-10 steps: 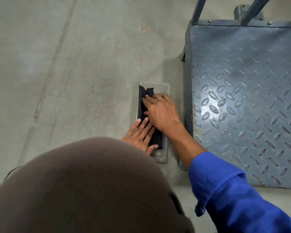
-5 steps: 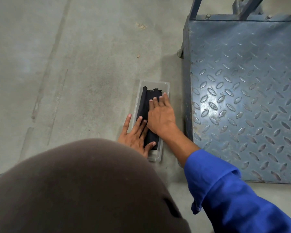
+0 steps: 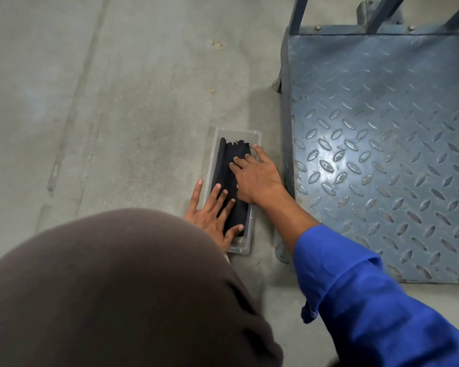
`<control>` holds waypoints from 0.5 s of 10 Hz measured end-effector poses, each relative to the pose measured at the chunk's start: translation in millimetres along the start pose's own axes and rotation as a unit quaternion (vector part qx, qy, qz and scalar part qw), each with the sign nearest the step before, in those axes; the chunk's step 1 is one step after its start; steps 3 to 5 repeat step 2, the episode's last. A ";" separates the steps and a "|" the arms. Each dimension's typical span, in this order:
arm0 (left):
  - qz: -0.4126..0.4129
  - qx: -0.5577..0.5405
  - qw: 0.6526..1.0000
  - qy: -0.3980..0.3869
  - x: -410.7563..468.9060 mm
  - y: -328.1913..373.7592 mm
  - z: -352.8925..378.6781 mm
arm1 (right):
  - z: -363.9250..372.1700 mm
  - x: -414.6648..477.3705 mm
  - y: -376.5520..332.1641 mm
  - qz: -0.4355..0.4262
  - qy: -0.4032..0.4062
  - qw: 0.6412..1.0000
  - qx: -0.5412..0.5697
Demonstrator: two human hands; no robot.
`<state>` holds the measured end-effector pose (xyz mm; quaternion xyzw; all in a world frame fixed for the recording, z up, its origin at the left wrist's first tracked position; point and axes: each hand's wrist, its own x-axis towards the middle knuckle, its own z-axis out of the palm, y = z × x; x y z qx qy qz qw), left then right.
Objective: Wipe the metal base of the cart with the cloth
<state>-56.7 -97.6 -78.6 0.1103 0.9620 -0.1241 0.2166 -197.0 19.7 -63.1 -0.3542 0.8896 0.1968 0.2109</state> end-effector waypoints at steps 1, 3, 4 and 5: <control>-0.015 -0.025 0.999 0.039 3.9 -2.3 -8.4 | -0.4 0.1 2.8 -0.010 0.013 0.999 0.032; -0.074 -0.076 0.979 0.173 8.0 -12.2 -15.9 | -11.6 -6.7 9.0 0.050 0.084 0.978 0.184; -0.074 -0.076 0.979 0.173 8.0 -12.2 -15.9 | -11.6 -6.7 9.0 0.050 0.084 0.978 0.184; -0.074 -0.076 0.979 0.173 8.0 -12.2 -15.9 | -11.6 -6.7 9.0 0.050 0.084 0.978 0.184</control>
